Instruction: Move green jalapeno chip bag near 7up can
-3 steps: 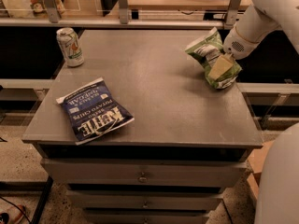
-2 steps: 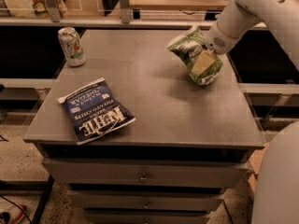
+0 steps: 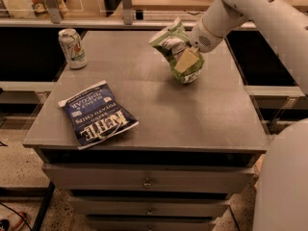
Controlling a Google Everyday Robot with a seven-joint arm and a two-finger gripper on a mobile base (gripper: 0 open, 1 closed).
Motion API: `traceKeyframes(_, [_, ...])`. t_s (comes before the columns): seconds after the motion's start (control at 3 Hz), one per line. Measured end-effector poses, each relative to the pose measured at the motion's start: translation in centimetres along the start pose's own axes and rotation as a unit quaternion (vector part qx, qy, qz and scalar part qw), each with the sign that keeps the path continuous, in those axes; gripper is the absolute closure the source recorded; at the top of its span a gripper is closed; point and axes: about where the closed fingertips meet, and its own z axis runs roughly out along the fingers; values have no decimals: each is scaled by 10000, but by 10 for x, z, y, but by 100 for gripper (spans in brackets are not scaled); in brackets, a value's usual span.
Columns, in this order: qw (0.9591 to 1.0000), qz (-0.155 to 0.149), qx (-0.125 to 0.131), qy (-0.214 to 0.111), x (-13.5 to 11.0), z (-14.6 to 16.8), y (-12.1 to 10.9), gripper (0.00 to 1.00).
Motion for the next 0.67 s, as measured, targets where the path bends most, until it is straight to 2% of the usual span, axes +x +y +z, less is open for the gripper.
traceKeyframes(0.67, [9987, -271, -401, -152, -44, 53, -4, 100])
